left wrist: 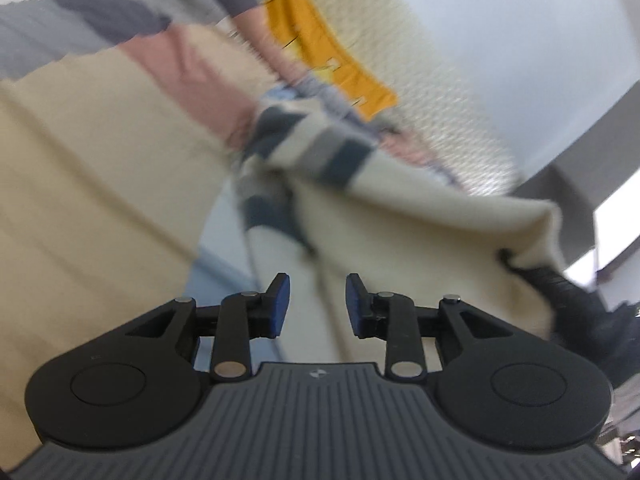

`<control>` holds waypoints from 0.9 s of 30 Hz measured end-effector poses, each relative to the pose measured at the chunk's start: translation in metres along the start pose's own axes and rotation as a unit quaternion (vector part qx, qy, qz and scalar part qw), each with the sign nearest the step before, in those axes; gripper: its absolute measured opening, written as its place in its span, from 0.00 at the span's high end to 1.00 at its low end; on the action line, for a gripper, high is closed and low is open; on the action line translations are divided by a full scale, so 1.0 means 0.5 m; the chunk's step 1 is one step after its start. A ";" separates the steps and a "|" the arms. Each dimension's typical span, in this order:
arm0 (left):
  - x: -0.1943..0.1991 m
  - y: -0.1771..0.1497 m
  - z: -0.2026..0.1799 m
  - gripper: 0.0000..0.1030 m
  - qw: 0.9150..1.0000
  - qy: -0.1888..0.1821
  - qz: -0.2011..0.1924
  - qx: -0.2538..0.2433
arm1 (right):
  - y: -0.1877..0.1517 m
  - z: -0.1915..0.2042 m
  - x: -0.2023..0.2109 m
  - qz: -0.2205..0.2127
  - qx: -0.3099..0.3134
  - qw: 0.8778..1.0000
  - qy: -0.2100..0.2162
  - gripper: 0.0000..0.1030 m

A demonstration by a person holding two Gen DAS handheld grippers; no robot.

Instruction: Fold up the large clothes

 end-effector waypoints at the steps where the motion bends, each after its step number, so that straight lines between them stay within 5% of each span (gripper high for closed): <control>1: -0.019 -0.009 0.001 0.62 1.000 0.003 0.010 0.000 | -0.002 -0.012 0.002 -0.004 -0.011 1.000 -0.004 0.89; 6: -0.102 -0.072 -0.003 0.60 0.996 0.033 0.076 -0.010 | -0.009 -0.040 -0.004 -0.010 -0.035 0.999 -0.005 0.89; 13: -0.166 -0.155 -0.049 0.59 0.990 0.011 0.137 -0.010 | 0.001 -0.036 -0.011 -0.007 -0.037 0.999 0.020 0.89; 16: -0.174 -0.164 -0.061 0.83 0.990 0.015 0.142 -0.015 | -0.002 -0.032 -0.012 -0.003 -0.034 0.999 0.029 0.89; 27: -0.011 -0.060 -0.025 0.89 0.996 0.056 0.062 0.006 | -0.019 0.033 0.005 0.005 -0.001 0.996 0.084 0.89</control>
Point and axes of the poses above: each gripper's, at about its wrist camera, not at the fingertips, and x roughly against the way its jaws point, z to its left, y to its top, the point moved 9 cm from there along -x, roughly the way its jaws point, and after that the axes turned 13 degrees about y, right-handed, at the moved point
